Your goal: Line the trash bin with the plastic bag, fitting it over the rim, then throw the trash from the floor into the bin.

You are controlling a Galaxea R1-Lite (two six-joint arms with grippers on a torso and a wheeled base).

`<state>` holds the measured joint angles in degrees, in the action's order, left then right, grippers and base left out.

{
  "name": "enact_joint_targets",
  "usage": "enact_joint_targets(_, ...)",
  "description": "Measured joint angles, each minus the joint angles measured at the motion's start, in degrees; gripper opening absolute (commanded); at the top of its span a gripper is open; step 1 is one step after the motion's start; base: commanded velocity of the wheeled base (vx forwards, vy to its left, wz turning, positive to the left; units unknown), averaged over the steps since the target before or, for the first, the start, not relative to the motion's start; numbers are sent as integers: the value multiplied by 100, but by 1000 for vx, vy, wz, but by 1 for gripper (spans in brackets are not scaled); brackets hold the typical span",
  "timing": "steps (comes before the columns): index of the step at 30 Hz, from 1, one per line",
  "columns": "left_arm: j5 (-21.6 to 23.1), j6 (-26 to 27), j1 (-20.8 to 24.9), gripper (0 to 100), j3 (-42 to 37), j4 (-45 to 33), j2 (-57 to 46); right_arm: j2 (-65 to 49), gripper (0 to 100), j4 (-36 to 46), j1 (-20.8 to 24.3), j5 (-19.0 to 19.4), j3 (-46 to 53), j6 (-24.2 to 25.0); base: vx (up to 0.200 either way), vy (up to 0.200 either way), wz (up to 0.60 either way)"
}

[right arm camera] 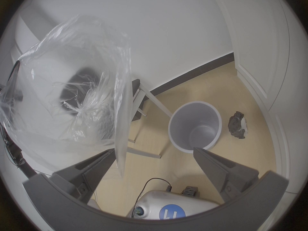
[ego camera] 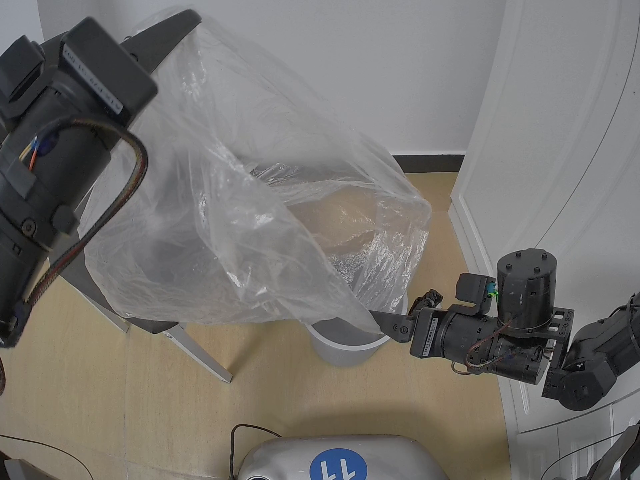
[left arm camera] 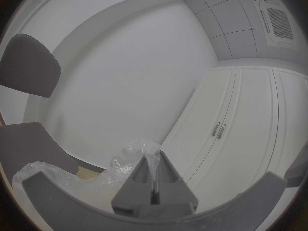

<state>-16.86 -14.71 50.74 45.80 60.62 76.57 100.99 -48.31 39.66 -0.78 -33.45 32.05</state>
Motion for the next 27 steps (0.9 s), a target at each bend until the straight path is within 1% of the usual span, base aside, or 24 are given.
enact_joint_targets(7,0,-4,6,0,4,0,-2,20,100,-21,24,-12,-39,35,0,0,0)
enact_joint_targets(15,2,-4,15,0,-2,0,5,155,100,-613,30,-59,-32,55,0,0,0)
enact_joint_targets(17,0,-1,17,0,-2,0,2,199,100,-689,37,-67,2,57,0,0,0)
enact_joint_targets(18,48,73,-9,0,-35,-101,-2,216,100,-618,22,-52,41,-39,0,0,0)
enact_joint_targets(27,0,0,44,0,0,-38,-2,441,100,-746,152,-77,11,148,0,0,0)
